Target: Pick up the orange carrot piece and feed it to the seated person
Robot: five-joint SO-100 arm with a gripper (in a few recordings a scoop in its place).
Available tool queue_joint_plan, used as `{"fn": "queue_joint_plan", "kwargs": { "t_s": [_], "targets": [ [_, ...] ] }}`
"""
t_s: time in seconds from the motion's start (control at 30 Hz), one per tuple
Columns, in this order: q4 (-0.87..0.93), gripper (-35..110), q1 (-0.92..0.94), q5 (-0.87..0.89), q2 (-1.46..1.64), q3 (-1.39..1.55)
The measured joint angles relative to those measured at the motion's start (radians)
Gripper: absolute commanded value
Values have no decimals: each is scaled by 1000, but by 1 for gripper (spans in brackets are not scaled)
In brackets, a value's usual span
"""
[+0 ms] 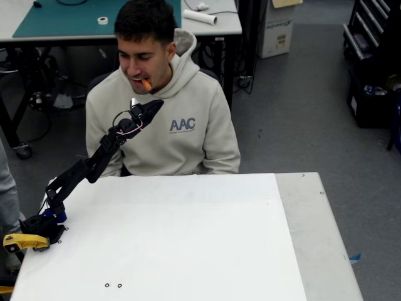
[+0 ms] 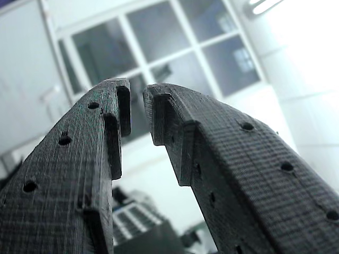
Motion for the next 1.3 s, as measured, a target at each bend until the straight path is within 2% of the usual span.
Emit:
{"fn": "queue_joint_plan", "kwargs": {
  "t_s": [0.23, 0.4, 0.53, 0.87, 1.03, 1.3],
  "targets": [
    [0, -2, -3, 5, 8, 213],
    [0, -2, 8, 109, 123, 433],
    [0, -2, -6, 278, 308, 647],
    [0, -2, -11, 825, 821, 1266],
    [0, -2, -83, 1095, 1055, 1606],
    [0, -2, -146, 1417, 1417, 2103]
  ]
}}
